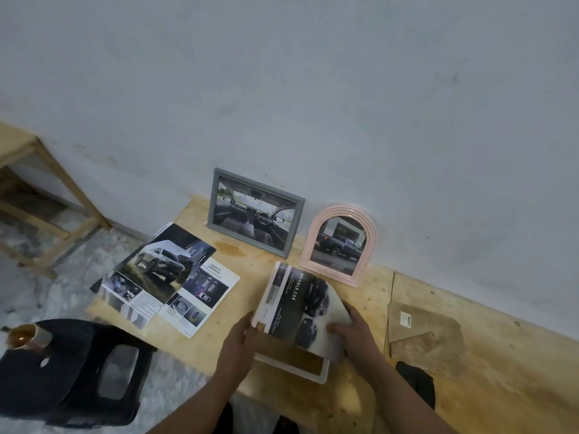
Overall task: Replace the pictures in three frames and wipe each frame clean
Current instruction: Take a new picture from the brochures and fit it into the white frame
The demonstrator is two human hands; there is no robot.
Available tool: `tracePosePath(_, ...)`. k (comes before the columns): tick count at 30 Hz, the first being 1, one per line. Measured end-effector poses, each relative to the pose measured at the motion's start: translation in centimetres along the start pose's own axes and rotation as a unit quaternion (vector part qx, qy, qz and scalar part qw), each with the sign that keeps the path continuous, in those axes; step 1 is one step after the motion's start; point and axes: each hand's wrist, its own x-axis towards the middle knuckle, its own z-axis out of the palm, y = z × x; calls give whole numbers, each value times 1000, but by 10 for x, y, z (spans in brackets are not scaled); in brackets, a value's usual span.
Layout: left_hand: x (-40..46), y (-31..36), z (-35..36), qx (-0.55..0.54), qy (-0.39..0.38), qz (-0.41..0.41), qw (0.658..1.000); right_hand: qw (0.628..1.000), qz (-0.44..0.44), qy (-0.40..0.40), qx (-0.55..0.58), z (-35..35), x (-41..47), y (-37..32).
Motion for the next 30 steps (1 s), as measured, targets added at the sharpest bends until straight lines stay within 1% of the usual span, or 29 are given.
tracePosePath(1, -6, 9, -4, -164, -14, -73, 984, 999, -18, -21, -21, 0, 2, -10)
tracePosePath(2, -11, 18, -10, -281, -29, -114, 953, 998, -33, -40, -48, 2, 4, -20)
tracePosePath(3, -15, 22, -19, -338, -40, -123, 932, 995, -44, -60, -73, 7, 8, -30)
tracePosePath(4, -20, 28, -29, -367, -46, -119, 921, 990, -56, -78, -104, 13, 10, -40)
tracePosePath(5, -25, 29, -40, -361, -42, -105, 926, 984, -68, -93, -136, 22, 14, -48)
tracePosePath(6, -26, 28, -49, -339, -20, -89, 936, 977, -85, -105, -164, 33, 17, -57)
tracePosePath(7, -24, 25, -58, -296, 14, -73, 952, 972, -100, -115, -180, 45, 20, -65)
tracePosePath(9, -14, 11, -75, -249, 82, -68, 963, 968, -119, -119, -185, 75, 25, -80)
tracePosePath(11, -6, 2, -94, -272, 134, -69, 950, 976, -116, -95, -158, 106, 27, -92)
tracePosePath(13, 1, -4, -115, -304, 183, -71, 932, 977, -124, -71, -159, 134, 33, -98)
tracePosePath(15, 8, -7, -138, -320, 215, -60, 921, 970, -138, -75, -186, 162, 40, -103)
tracePosePath(17, 18, -11, -161, -301, 243, -59, 920, 962, -152, -89, -207, 190, 45, -113)
tracePosePath(20, 35, -19, -194, -294, 250, -40, 922, 956, -160, -100, -224, 234, 54, -129)
tracePosePath(24, 65, -23, -233, -295, 235, -25, 926, 945, -153, -98, -271, 286, 80, -140)
tracePosePath(26, 85, -28, -249, -296, 229, -39, 927, 943, -139, -98, -286, 310, 99, -142)
tracePosePath(30, 123, -46, -274, -261, 185, -86, 944, 941, -104, -92, -307, 353, 136, -137)
